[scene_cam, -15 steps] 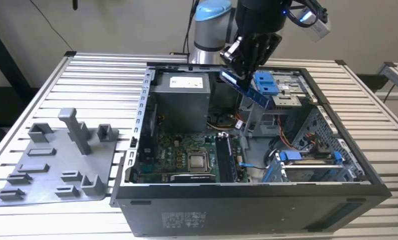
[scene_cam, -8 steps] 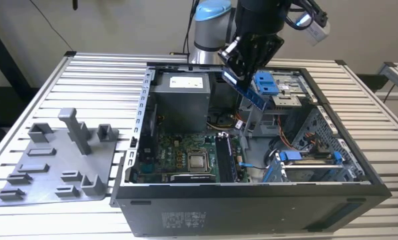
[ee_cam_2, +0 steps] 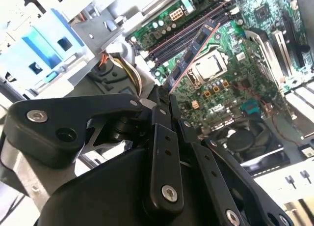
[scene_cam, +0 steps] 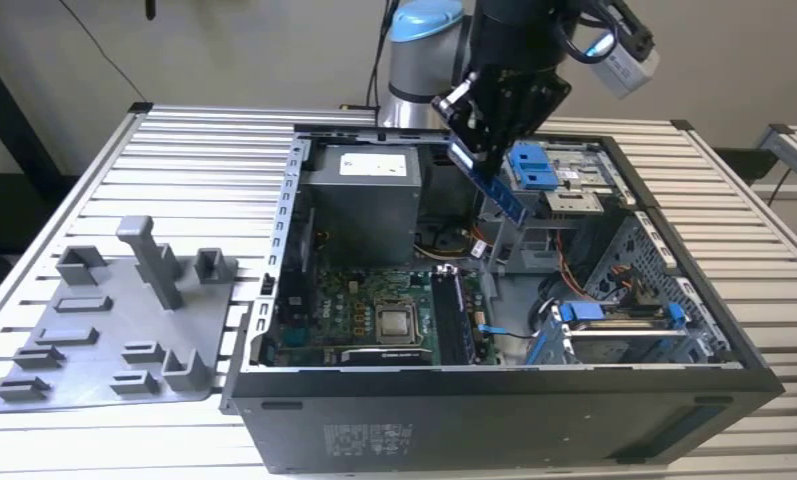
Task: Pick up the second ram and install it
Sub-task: 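Insert the second ram into the second slot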
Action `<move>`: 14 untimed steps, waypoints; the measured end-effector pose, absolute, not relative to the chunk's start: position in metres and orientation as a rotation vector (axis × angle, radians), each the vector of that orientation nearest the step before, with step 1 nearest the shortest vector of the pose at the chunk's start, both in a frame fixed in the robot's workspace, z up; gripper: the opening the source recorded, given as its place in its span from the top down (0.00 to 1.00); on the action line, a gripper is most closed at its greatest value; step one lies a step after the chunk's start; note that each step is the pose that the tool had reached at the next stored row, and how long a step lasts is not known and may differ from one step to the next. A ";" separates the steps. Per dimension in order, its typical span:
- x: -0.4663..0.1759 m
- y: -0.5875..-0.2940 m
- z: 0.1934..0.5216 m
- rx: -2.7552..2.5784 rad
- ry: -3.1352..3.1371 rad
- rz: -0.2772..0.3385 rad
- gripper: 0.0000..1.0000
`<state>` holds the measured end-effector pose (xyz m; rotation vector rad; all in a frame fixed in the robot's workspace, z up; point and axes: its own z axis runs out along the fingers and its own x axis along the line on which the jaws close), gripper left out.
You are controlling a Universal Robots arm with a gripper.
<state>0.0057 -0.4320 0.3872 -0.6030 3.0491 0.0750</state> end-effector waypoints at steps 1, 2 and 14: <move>0.006 -0.432 0.387 -0.584 3.053 0.075 0.86; 0.006 -0.432 0.387 -0.564 3.056 0.074 0.86; 0.006 -0.432 0.384 -0.258 3.093 0.069 0.86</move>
